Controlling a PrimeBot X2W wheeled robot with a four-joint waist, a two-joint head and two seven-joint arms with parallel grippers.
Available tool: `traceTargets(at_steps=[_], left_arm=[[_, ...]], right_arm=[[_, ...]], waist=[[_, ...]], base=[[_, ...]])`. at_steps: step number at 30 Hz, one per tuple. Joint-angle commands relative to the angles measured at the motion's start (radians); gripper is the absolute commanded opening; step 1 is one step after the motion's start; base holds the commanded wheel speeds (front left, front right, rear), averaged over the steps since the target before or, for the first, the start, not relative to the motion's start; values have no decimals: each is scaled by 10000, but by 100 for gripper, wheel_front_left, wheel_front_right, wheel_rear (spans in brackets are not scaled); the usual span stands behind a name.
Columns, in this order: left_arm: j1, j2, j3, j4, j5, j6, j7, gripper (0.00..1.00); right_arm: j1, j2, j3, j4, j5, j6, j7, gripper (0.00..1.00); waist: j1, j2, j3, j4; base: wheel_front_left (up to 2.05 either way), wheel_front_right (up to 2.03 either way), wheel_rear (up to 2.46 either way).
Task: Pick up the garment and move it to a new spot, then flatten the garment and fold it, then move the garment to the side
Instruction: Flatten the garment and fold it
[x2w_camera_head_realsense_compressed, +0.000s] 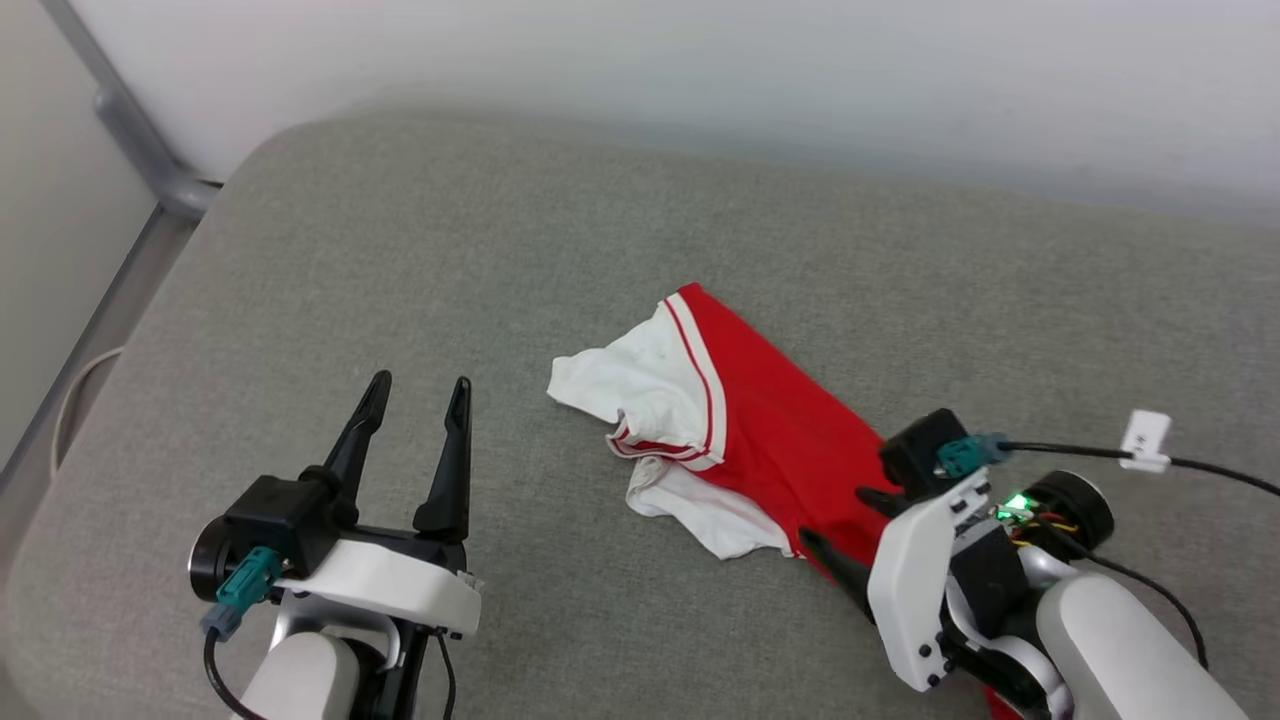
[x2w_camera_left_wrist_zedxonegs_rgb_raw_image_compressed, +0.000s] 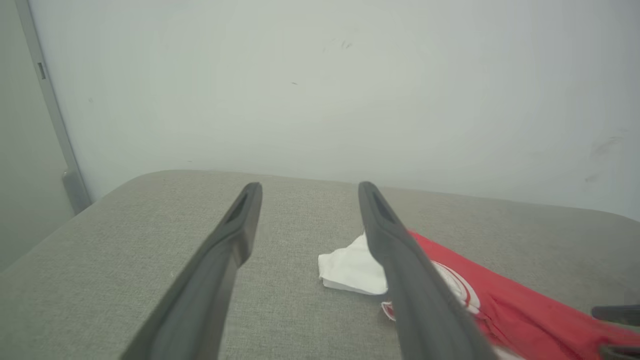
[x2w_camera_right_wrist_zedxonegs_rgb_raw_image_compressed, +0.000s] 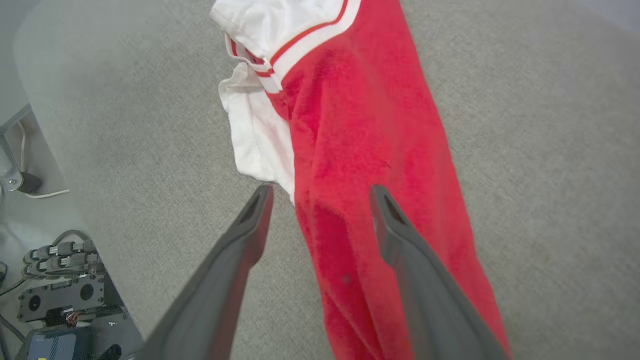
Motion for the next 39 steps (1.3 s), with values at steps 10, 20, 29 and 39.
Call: traceTargets(at_steps=[10,20,29,39], left_arm=[[-340,-705,625,175,515,-576,-23,100],[-197,-1083,1181,453,957,-994,-24,100],[3,-1088,1410,691,1235,-1137,-24,100],[321,-985,1518,911,1360,-1118,-24,100]], right_arm=[[-1751,-749,1665,1285,676,-7,856,100],[-2454,-530,1355,2120,1033,-7,79,0],[-1072,24,-1725,2906,1106,-7,-1175,0],[1670,1043,-5069,2821,799,-5,-1752,0]], waist=[[-1,0,700,509],[-1,0,617,254],[-1,0,152,-551],[-1,0,-234,-1399]], base=[[0,0,0],[0,0,0],[0,0,0],[0,0,0]])
